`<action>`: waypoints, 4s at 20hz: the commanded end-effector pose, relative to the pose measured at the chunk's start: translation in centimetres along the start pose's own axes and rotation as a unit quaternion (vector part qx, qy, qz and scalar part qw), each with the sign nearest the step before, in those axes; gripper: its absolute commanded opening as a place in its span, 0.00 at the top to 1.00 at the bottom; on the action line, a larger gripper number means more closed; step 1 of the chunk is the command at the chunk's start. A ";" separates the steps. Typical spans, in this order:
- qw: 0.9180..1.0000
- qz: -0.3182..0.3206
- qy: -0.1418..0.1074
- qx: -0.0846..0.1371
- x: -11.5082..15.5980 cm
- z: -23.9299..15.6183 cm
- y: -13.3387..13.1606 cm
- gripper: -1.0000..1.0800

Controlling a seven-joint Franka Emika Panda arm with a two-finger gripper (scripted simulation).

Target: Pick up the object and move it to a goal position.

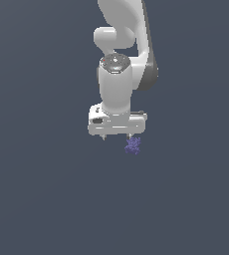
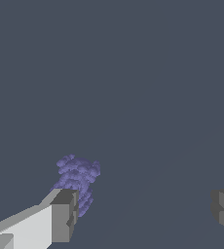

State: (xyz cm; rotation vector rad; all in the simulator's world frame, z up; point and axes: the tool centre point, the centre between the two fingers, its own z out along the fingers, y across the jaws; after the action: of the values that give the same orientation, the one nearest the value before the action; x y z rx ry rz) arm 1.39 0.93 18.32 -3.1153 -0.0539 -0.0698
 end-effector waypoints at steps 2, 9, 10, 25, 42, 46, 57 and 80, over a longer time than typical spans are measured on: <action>1.000 0.000 0.000 0.000 0.0 0.0 0.1 0.04; 1.000 -0.008 -0.011 -0.005 -0.3 0.5 1.6 0.04; 1.000 -0.009 -0.011 -0.006 -0.3 0.5 1.7 0.04; 1.000 0.025 -0.014 -0.007 -1.1 2.7 -0.9 0.04; 0.992 0.123 -0.020 -0.014 -4.5 8.6 -7.8 0.04; 0.991 0.132 -0.021 -0.015 -4.9 9.1 -8.3 0.04; 0.991 0.132 -0.021 -0.015 -5.1 10.8 -8.4 0.04; 0.991 0.134 -0.020 -0.015 -5.2 14.1 -8.3 1.00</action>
State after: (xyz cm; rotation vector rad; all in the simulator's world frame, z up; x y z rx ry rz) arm -3.46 9.42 4.16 -3.1201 0.3668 -0.0008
